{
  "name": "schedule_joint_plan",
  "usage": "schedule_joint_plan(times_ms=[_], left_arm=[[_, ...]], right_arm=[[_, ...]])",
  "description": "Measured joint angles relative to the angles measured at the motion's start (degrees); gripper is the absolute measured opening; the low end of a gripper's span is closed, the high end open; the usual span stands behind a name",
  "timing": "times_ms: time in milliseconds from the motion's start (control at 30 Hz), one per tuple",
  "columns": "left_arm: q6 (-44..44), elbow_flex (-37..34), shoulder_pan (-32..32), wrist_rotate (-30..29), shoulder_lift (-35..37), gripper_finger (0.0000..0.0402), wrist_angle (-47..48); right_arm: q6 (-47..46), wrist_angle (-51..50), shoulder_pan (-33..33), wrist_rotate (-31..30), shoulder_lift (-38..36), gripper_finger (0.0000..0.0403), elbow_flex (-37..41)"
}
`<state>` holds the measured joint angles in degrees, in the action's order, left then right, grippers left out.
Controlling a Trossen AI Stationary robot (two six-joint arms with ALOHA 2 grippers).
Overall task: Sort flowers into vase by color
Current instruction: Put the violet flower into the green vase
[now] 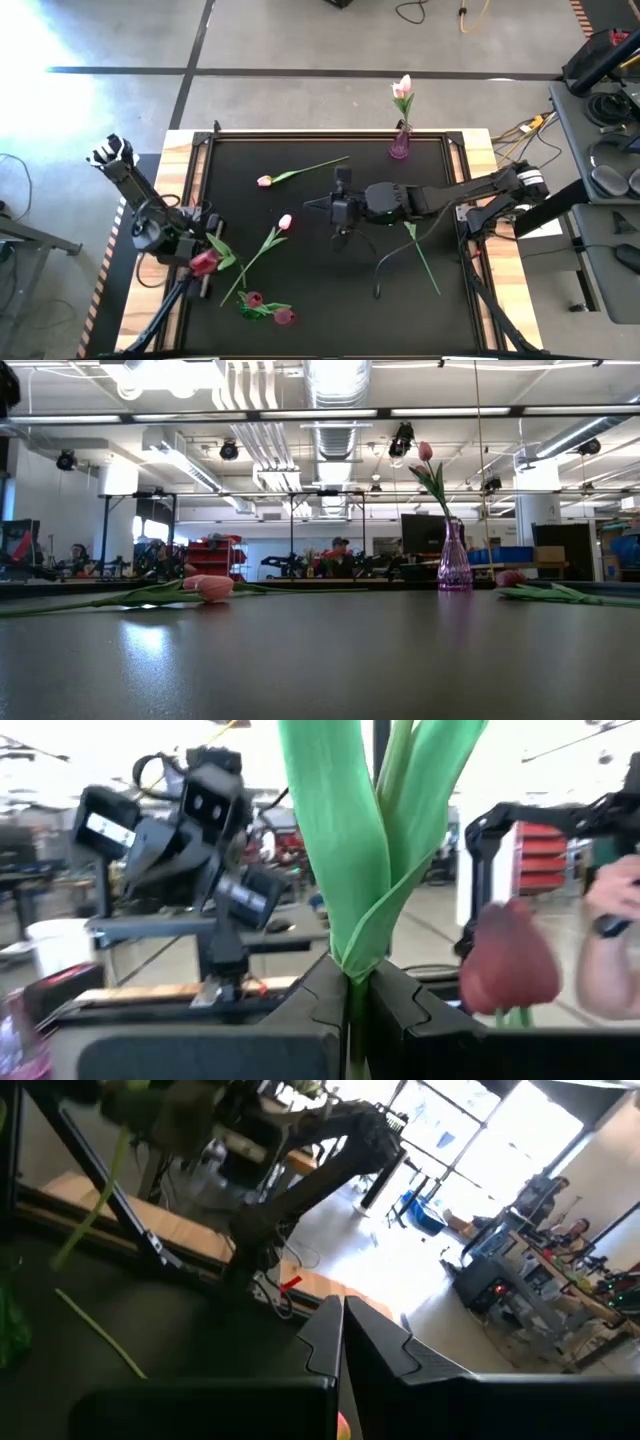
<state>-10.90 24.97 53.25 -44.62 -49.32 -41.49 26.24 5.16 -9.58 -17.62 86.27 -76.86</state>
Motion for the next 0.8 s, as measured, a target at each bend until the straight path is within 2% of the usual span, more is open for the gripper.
schedule_joint_plan(times_ms=[267, 400, 667, 800], left_arm=[[-1.2, 3.5, 5.4, -12.3, -8.6, 0.0, -4.0], [-2.6, 6.3, 7.9, -20.5, -12.9, 0.0, -4.4], [-2.3, 10.6, 9.6, -28.7, -18.0, 0.0, -4.5], [-2.5, 12.2, 10.9, -29.5, -18.8, 0.0, -4.6]], right_arm=[[-1.6, 1.6, 0.0, -0.5, -3.5, 0.0009, 3.1], [-1.6, 1.6, 0.0, -0.5, -3.3, 0.0009, 3.0], [-2.3, 2.0, 0.2, -0.5, -2.9, 0.0009, 2.7], [-2.3, 2.0, 0.2, -0.5, -3.2, 0.0009, 2.7]])
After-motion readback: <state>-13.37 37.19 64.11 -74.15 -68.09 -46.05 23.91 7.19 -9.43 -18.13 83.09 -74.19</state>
